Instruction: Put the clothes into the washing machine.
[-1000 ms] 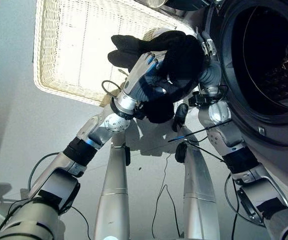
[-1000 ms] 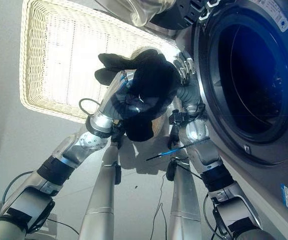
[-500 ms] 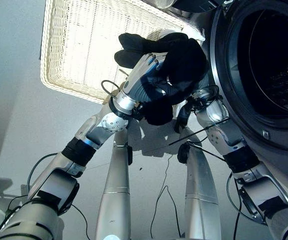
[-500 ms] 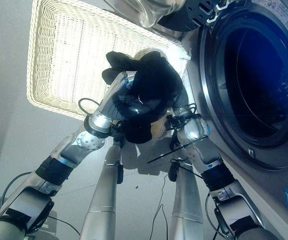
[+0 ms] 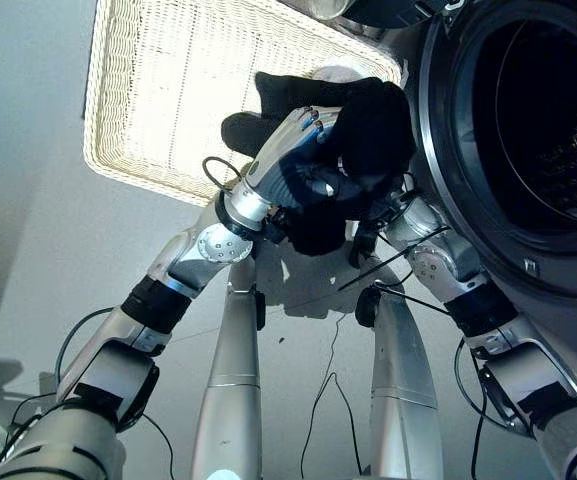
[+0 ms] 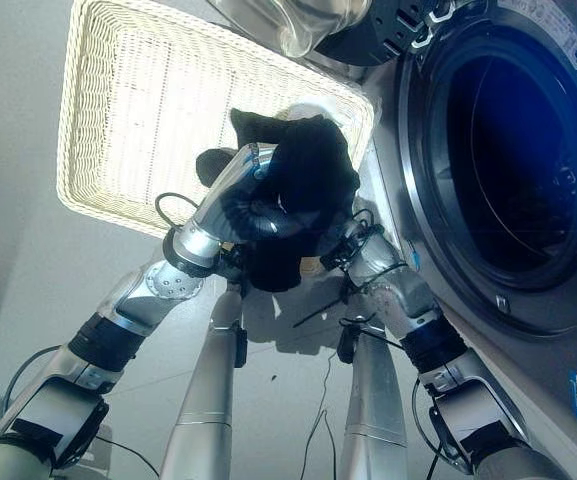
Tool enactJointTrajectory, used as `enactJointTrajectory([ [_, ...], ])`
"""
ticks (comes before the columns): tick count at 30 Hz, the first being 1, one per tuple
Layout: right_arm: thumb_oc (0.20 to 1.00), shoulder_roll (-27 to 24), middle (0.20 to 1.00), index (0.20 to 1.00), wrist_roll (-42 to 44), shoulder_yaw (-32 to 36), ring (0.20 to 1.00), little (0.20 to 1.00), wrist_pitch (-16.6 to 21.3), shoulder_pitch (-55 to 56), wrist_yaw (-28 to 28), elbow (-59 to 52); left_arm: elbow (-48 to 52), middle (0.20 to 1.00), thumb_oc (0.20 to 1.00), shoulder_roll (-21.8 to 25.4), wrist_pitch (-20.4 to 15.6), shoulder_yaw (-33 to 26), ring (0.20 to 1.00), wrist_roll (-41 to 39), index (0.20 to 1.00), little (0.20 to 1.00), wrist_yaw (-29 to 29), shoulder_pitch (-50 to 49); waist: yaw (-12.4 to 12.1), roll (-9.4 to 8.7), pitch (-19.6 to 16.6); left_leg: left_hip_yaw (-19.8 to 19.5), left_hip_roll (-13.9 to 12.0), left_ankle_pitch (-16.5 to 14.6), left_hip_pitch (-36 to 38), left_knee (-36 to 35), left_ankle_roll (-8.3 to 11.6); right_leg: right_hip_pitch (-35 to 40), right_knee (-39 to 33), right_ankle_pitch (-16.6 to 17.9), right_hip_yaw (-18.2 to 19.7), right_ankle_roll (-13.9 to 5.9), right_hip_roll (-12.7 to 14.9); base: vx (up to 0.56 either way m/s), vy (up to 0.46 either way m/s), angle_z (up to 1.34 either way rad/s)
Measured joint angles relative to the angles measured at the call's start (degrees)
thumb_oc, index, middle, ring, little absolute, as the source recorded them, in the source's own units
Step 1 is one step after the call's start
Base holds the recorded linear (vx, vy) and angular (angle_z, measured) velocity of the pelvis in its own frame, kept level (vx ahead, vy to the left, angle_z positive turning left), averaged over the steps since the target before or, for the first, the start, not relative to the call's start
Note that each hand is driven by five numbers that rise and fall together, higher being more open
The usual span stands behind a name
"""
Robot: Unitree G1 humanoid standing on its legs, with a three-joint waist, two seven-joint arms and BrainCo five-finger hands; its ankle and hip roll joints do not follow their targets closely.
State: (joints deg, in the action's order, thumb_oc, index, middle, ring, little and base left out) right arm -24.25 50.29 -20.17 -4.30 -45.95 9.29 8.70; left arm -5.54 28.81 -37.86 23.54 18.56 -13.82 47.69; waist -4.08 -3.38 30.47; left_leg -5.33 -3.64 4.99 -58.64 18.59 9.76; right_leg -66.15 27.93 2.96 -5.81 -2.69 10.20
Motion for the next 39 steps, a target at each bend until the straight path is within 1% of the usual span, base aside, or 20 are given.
enactJointTrajectory([
  [4,0.2,0.08,0.2,0.2,5.66,0.01,0.2,0.2,-1.56,0.09,3.23,0.69,0.0,0.2,0.2,0.45,0.13,-0.01,0.2,2.11,0.2,0.2,-2.28,0.03,0.0,0.0,0.0,-0.01,0.02,-0.01,-0.01,-0.05,0.01,-0.01,-0.09,0.0,0.0,0.0,0.0,0.0,0.0,0.0],
  [7,0.2,0.16,0.2,0.2,7.68,0.0,0.2,0.2,-2.4,0.21,5.34,0.71,0.0,0.2,0.2,0.64,0.46,0.04,0.2,3.37,0.2,0.2,-4.14,0.12,-0.04,0.01,0.0,-0.01,0.03,-0.01,-0.02,-0.1,0.01,-0.01,-0.12,-0.02,0.0,0.01,0.0,0.0,0.0,0.0],
  [9,0.2,0.3,0.2,0.2,8.37,0.0,0.2,0.2,-2.6,0.25,5.68,0.72,0.0,0.2,0.2,0.85,0.62,0.05,0.2,3.51,0.2,0.2,-4.77,0.15,-0.04,0.01,0.0,-0.01,0.03,-0.01,-0.02,-0.1,0.01,-0.01,-0.12,-0.04,0.0,0.04,0.0,0.0,0.0,0.0],
  [11,0.2,0.31,0.2,0.2,9.62,0.0,0.2,0.2,-2.84,0.31,6.8,0.78,-0.01,0.586,0.586,1.16,1.66,0.11,0.586,5.21,0.586,0.586,-6.22,0.35,-0.06,0.01,0.0,-0.01,0.03,-0.01,-0.02,-0.1,0.01,-0.02,-0.12,-0.04,0.0,0.04,0.0,0.0,0.0,0.0],
  [12,0.2,0.32,0.2,0.2,9.85,0.0,0.2,0.2,-2.86,0.39,7.13,0.78,-0.01,0.68,0.68,1.24,2.28,0.21,0.68,5.67,0.68,0.68,-6.74,0.42,-0.07,0.01,0.0,-0.01,0.03,-0.01,-0.02,-0.1,0.01,-0.02,-0.12,-0.04,0.0,0.05,0.0,0.0,0.0,0.0],
  [13,0.2,0.31,0.2,0.2,10.01,0.01,0.2,0.2,-2.91,0.74,7.71,0.78,-0.01,0.784,0.784,1.49,3.88,0.31,0.784,6.7,0.784,0.784,-8.16,0.5,-0.06,0.02,0.0,-0.01,0.03,-0.01,-0.02,-0.1,0.01,-0.02,-0.13,-0.04,0.0,0.05,0.0,0.0,0.0,0.0],
  [14,0.2,0.31,0.2,0.2,10.02,0.03,0.2,0.2,-2.96,1.07,7.77,0.78,-0.04,1.0,1.0,1.64,4.94,0.32,1.0,7.27,1.0,1.0,-8.9,0.5,-0.06,0.02,-0.01,0.0,0.02,-0.02,-0.02,-0.11,0.02,-0.03,-0.13,-0.04,-0.01,0.05,0.0,0.0,0.0,0.0],
  [16,0.2,0.29,0.2,0.2,10.21,0.04,0.2,0.2,-3.17,1.35,7.87,0.85,-0.28,1.0,1.0,2.41,8.45,1.51,1.0,8.56,1.0,1.0,-11.45,0.85,-0.05,0.03,-0.01,0.0,0.02,-0.03,-0.04,-0.14,0.03,-0.06,-0.16,-0.05,0.0,0.05,0.0,0.0,0.0,0.0],
  [17,0.2,0.2,0.2,0.2,11.26,0.04,0.2,0.2,-3.35,1.32,7.87,1.13,-0.46,1.0,1.0,3.62,11.3,2.96,1.0,8.88,1.0,1.0,-12.82,1.31,-0.06,0.06,-0.03,0.0,0.02,-0.04,-0.04,-0.16,0.04,-0.08,-0.19,-0.05,-0.01,0.05,0.0,0.0,0.0,0.0],
  [20,0.2,-0.07,0.2,0.2,12.36,0.18,0.2,0.2,-3.29,1.53,7.87,1.38,-0.68,1.0,1.0,4.57,15.79,3.3,1.0,8.84,1.0,1.0,-14.4,1.42,-0.11,0.18,0.0,0.0,0.02,-0.04,-0.04,-0.24,0.05,-0.1,-0.23,-0.06,0.0,0.06,0.0,0.0,0.0,0.0],
  [21,0.2,-0.09,0.2,0.2,12.44,0.22,0.2,0.2,-3.23,1.67,7.87,1.38,-0.78,1.0,1.0,4.96,16.73,3.55,1.0,8.83,1.0,1.0,-14.82,1.4,-0.11,0.21,0.01,0.0,0.02,-0.04,-0.04,-0.28,0.05,-0.11,-0.26,-0.07,0.0,0.06,0.0,0.0,0.0,0.0],
  [23,0.2,-0.4,0.2,0.2,14.65,0.5,0.2,0.2,-2.85,2.63,7.88,1.43,-1.31,1.0,1.0,6.32,20.03,4.43,1.0,8.65,1.0,1.0,-15.86,1.39,-0.22,0.54,0.04,0.0,0.03,-0.05,-0.04,-0.37,0.05,-0.11,-0.32,-0.11,-0.01,0.08,0.01,0.0,0.0,0.0],
  [25,0.2,-0.61,0.2,0.2,15.67,0.52,0.2,0.2,-2.69,2.98,7.87,1.49,-1.69,1.0,1.0,6.48,21.2,4.51,1.0,8.62,1.0,1.0,-16.23,1.41,-0.32,0.73,0.05,0.01,0.03,-0.05,-0.04,-0.38,0.05,-0.11,-0.33,-0.11,-0.01,0.09,0.01,0.0,0.0,0.0],
  [26,0.2,-1.11,0.2,0.2,16.57,0.69,0.2,0.2,-2.45,3.26,7.92,1.5,-2.02,1.0,1.0,6.48,22.32,4.69,1.0,8.57,1.0,1.0,-16.75,1.45,-0.34,0.81,0.05,0.01,0.02,-0.05,-0.04,-0.39,0.06,-0.12,-0.33,-0.12,-0.01,0.1,0.01,0.0,0.0,0.0],
  [28,0.2,-1.2,0.2,0.2,16.9,1.11,0.2,0.2,-1.66,3.59,7.98,1.5,-2.42,1.0,1.0,6.47,24.04,5.11,1.0,7.51,1.0,1.0,-17.27,1.6,-0.32,0.83,0.05,0.02,0.02,-0.05,-0.04,-0.4,0.06,-0.12,-0.33,-0.12,-0.02,0.1,0.01,0.0,0.0,0.0],
  [29,0.2,-1.3,0.2,0.2,16.98,1.46,0.2,0.2,-1.01,3.7,7.98,1.5,-2.66,1.0,1.0,6.48,25.5,5.1,1.0,7.36,1.0,1.0,-17.37,1.63,-0.29,0.83,0.06,0.04,0.01,-0.06,-0.04,-0.4,0.06,-0.14,-0.35,-0.12,-0.02,0.1,0.01,0.0,0.0,0.0],
  [32,0.2,-1.47,0.2,0.2,18.65,1.63,0.2,0.2,-0.03,3.86,8.13,1.49,-3.17,1.0,1.0,6.62,27.61,5.1,1.0,7.03,1.0,1.0,-17.51,1.65,-0.15,0.83,0.05,0.07,0.01,-0.07,-0.05,-0.53,0.07,-0.16,-0.5,-0.12,-0.02,0.1,0.0,0.0,0.0,0.0],
  [33,0.2,-1.69,0.2,0.2,19.14,1.85,0.2,0.2,0.85,4.07,8.19,1.5,-3.45,1.0,1.0,6.73,28.76,5.24,1.0,6.95,1.0,1.0,-17.52,1.68,-0.12,0.84,0.06,0.09,0.01,-0.07,-0.05,-0.68,0.07,-0.18,-0.68,-0.12,-0.03,0.09,-0.01,0.0,0.0,0.0],
  [36,0.2,-1.66,0.2,0.2,20.38,2.66,0.2,0.2,1.89,4.4,8.7,1.46,-4.81,1.0,1.0,6.79,29.86,5.26,1.0,6.76,1.0,1.0,-17.34,1.87,-0.08,0.85,0.06,0.12,0.01,-0.07,-0.06,-0.98,0.06,-0.21,-0.96,-0.11,-0.03,0.09,-0.02,0.0,0.0,0.0],
  [39,0.2,-1.63,0.2,0.2,21.29,3.84,0.2,0.2,3.45,4.43,9.11,1.44,-5.04,1.0,1.0,8.15,30.79,5.81,1.0,6.04,1.0,1.0,-16.1,2.04,-0.05,0.86,0.07,0.15,0.02,-0.07,-0.08,-1.22,0.04,-0.21,-1.19,-0.11,-0.06,0.09,-0.02,0.0,0.0,0.0],
])
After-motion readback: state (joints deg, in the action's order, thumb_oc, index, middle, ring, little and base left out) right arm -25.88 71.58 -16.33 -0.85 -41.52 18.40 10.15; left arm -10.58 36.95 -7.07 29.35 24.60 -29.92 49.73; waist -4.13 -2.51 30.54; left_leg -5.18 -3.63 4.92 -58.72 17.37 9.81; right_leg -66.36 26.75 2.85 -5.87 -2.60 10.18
